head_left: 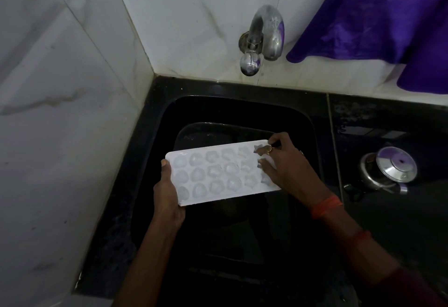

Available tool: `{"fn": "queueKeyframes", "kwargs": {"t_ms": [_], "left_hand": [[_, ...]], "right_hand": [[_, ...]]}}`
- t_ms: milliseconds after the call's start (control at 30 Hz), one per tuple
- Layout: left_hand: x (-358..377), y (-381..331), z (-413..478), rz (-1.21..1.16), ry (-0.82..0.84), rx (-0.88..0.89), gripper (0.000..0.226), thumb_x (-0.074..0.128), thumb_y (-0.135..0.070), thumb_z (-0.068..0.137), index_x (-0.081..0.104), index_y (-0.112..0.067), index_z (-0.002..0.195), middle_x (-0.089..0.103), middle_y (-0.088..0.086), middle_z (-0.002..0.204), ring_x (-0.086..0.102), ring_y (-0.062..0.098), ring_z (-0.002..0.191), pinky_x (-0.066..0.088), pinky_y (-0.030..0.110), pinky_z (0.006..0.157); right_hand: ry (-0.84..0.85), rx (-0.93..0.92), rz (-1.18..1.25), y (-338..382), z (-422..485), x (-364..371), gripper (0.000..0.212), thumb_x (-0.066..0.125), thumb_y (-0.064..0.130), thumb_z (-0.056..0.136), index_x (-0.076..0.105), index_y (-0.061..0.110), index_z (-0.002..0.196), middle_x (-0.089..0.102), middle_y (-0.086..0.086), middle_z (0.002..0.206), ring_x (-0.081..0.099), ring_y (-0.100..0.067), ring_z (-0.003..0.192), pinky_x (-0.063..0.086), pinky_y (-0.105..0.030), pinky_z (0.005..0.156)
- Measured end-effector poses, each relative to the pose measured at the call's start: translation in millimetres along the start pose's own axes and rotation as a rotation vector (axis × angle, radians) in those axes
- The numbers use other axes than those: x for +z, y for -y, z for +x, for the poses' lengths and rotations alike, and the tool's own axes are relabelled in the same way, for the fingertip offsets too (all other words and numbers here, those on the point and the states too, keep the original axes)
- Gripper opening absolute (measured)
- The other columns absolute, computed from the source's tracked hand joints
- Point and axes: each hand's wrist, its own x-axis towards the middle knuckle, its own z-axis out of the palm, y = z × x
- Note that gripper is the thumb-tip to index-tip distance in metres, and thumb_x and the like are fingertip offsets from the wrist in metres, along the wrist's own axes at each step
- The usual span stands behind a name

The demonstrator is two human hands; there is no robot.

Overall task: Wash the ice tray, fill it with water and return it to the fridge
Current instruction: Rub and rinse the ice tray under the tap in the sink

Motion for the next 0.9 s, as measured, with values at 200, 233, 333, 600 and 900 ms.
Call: {"fn": "queueKeyframes", "kwargs": {"t_ms": [200,233,333,600,900], "left_hand": [[4,-1,-3,-0.004,-0.017,0.020,0.053,0.045,-0.063,0.095,0.071,-0.017,0.104,0.077,0.009,0.097,0.075,0.030,0.087,0.059,0.040,0.068],[5,-1,-4,-0.005,-0.019,0.023,0.053,0.046,-0.063,0.095,0.071,-0.017,0.104,0.077,0.008,0.097,0.075,0.030,0.087,0.059,0.040,0.067],[6,-2,-6,-0.006,-0.016,0.030,0.052,0.046,-0.062,0.096,0.071,-0.017,0.101,0.077,0.007,0.093,0.075,0.029,0.083,0.059,0.038,0.064],[4,-2,-6,-0.003,-0.011,0.029,0.052,0.045,-0.063,0.096,0.071,-0.018,0.101,0.078,0.007,0.094,0.075,0.029,0.084,0.059,0.041,0.069],[5,-4,-8,-0.022,0.002,0.024,0.054,0.046,-0.063,0.095,0.071,-0.016,0.106,0.078,0.008,0.095,0.075,0.031,0.088,0.060,0.049,0.078]], "right_hand": [[-0.011,0.044,0.016,6,-6,-8,0.033,0.068,0.029,0.095,0.070,0.014,0.125,0.049,-0.003,0.140,0.066,-0.026,0.108,0.055,-0.040,0.095],[-0.011,0.047,0.015,6,-7,-8,0.033,0.069,0.029,0.095,0.071,0.014,0.125,0.050,-0.003,0.140,0.066,-0.025,0.108,0.054,-0.038,0.094],[0.007,0.056,-0.002,5,-8,-9,0.034,0.070,0.031,0.094,0.070,0.017,0.125,0.049,-0.002,0.140,0.065,-0.024,0.110,0.053,-0.036,0.096],[0.044,0.017,-0.084,3,-5,-11,0.035,0.061,0.032,0.100,0.069,0.013,0.128,0.039,-0.004,0.137,0.063,-0.019,0.104,0.048,-0.024,0.096],[0.030,0.009,-0.088,2,-5,-11,0.035,0.064,0.031,0.098,0.066,0.017,0.130,0.038,-0.002,0.134,0.063,-0.019,0.097,0.055,-0.030,0.090]]}}
